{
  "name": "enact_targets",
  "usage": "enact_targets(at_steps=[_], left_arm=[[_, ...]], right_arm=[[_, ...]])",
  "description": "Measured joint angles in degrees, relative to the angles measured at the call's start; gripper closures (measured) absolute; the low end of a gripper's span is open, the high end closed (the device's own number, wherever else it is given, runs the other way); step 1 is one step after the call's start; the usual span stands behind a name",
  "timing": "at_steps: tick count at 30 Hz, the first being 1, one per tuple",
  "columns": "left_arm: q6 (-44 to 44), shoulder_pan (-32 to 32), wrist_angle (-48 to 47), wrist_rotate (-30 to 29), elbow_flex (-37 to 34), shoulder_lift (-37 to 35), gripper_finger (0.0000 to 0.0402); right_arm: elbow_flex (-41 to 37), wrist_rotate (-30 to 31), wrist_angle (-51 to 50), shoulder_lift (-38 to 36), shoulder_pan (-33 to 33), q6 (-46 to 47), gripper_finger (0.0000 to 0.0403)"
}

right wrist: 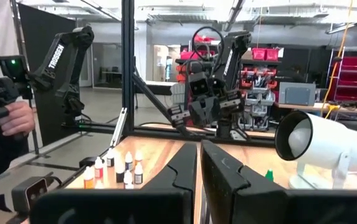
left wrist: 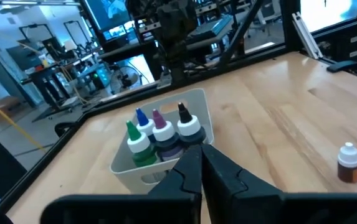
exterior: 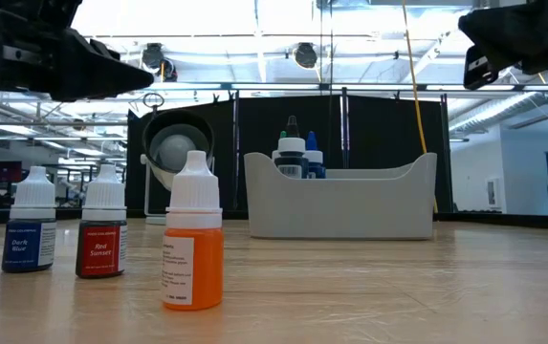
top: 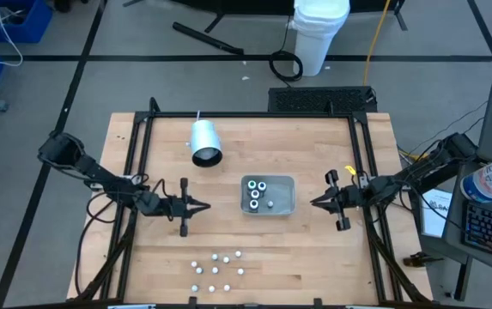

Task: Pick & Place food coloring
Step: Put the right small red food coloring bottle into the white bin

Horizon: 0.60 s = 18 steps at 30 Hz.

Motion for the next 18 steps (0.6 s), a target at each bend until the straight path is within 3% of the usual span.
enact_targets(at_steps=[14,18], left_arm=[[0.0,0.0,0.0,0.0,0.3,0.0,0.0365],[0.0,0.0,-0.1,0.0,0.3,0.0,0.0364]], right_arm=[[0.0,-0.1,-0.2,0.3,0.0,-0.1,0.0387],[3.1,-3.3,1.0,3.0,1.8,-2.5,0.0398]])
